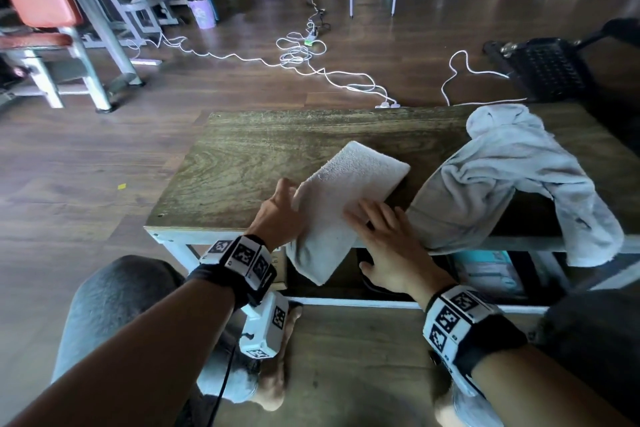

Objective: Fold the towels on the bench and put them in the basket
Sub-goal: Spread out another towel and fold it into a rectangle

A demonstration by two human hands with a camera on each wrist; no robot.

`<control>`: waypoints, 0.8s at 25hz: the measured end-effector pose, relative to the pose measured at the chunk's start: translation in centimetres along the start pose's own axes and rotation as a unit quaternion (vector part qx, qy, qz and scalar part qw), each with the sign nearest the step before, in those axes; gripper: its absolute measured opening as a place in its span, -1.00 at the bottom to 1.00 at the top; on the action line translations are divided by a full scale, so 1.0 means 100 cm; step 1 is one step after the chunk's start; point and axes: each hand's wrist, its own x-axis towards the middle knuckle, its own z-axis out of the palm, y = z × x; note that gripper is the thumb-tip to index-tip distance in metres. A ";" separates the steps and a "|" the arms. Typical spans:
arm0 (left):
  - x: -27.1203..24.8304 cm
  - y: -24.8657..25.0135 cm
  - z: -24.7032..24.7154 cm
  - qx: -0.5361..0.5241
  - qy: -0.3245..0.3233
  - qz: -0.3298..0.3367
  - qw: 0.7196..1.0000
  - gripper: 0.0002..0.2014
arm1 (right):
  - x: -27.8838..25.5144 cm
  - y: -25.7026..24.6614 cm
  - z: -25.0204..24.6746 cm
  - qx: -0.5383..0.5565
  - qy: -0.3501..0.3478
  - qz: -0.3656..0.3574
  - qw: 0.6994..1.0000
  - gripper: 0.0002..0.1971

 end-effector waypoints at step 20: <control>0.014 0.008 -0.013 -0.255 0.043 0.063 0.964 -0.78 | 0.013 -0.001 -0.026 0.494 0.156 0.092 0.851 -0.85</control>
